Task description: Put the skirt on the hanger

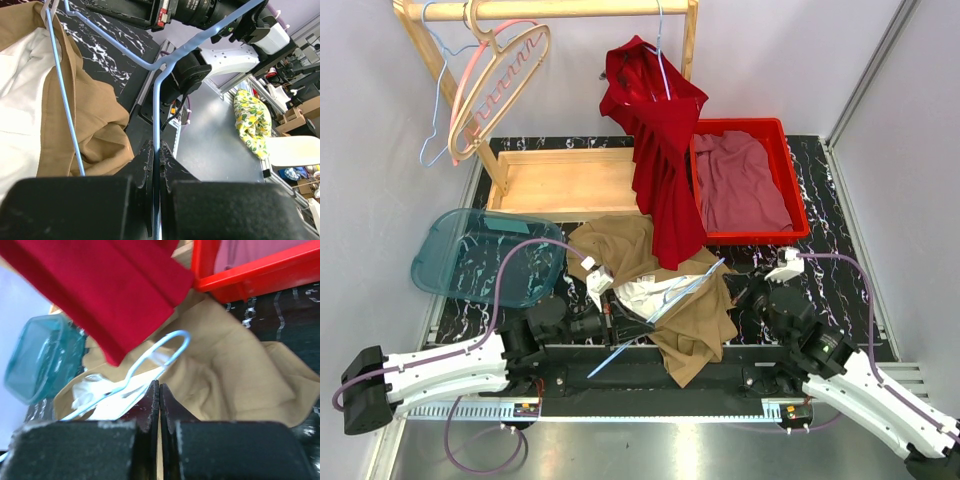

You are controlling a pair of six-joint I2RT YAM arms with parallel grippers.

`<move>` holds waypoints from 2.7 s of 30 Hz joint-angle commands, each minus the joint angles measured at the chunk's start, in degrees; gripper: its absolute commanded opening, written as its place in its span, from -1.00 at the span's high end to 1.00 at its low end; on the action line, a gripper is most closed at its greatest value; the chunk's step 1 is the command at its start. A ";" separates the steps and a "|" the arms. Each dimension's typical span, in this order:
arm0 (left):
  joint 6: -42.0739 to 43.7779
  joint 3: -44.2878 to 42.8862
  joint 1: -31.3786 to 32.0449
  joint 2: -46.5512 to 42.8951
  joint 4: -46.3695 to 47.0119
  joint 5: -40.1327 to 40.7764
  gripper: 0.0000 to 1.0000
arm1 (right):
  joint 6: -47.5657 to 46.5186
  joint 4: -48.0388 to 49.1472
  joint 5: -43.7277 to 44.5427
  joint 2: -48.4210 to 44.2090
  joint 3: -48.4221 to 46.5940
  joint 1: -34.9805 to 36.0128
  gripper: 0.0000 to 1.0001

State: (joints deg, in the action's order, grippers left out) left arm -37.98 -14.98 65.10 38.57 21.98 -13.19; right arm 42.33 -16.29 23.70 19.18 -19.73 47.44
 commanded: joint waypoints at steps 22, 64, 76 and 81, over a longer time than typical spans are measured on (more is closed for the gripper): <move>-0.52 -0.40 0.29 -2.71 3.16 -2.37 1.00 | -2.86 13.03 7.85 8.32 0.30 -0.16 1.00; 5.54 -5.93 0.20 7.58 1.68 1.67 1.00 | -3.20 -1.70 1.35 6.67 -5.13 -0.42 0.86; 11.26 -14.98 -7.61 13.11 -7.74 -12.27 1.00 | -20.09 9.07 -29.41 3.84 -8.58 -0.42 -0.75; 11.70 -17.09 -14.47 16.36 -5.55 -20.89 1.00 | -23.07 18.02 -31.61 11.31 -7.26 -0.33 -0.73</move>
State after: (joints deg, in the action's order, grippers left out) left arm -28.12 -28.69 54.28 54.06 12.51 -24.16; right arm 23.81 -8.12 -2.37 27.05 -28.21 47.07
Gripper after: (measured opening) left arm 0.025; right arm 0.869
